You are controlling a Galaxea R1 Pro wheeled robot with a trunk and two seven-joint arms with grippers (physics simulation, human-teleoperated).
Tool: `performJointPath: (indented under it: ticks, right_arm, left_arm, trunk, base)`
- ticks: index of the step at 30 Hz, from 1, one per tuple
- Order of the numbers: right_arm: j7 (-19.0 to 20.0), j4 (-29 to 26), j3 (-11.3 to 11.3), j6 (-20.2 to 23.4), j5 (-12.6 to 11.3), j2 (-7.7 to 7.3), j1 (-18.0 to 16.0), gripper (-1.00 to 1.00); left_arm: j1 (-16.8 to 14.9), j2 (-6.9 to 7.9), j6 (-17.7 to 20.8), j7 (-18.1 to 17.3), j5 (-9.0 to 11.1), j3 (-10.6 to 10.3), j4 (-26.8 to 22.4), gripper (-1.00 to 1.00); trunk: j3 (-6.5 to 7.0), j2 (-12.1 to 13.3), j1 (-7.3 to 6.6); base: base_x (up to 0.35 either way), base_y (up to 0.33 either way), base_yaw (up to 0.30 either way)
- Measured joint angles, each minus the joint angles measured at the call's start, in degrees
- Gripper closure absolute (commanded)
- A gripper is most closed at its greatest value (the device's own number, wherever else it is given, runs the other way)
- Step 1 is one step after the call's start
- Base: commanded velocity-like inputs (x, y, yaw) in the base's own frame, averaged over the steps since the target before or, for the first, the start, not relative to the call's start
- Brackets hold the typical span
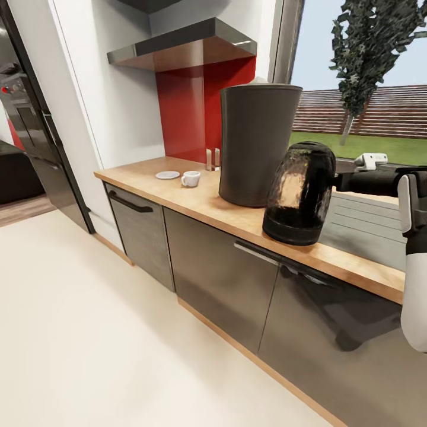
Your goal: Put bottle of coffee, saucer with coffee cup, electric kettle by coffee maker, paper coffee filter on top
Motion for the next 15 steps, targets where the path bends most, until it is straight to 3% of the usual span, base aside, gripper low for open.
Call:
performJointPath:
  ticks: [15]
  right_arm:
    - [-0.1,-0.5,0.0,0.0,0.1,0.00,0.0,1.00]
  left_arm:
    - [0.0,0.17,0.0,0.0,0.0,-0.1,0.0,-1.00]
  trunk:
    - [0.00,0.0,-0.01]
  base:
    - [0.029,0.000,0.000]
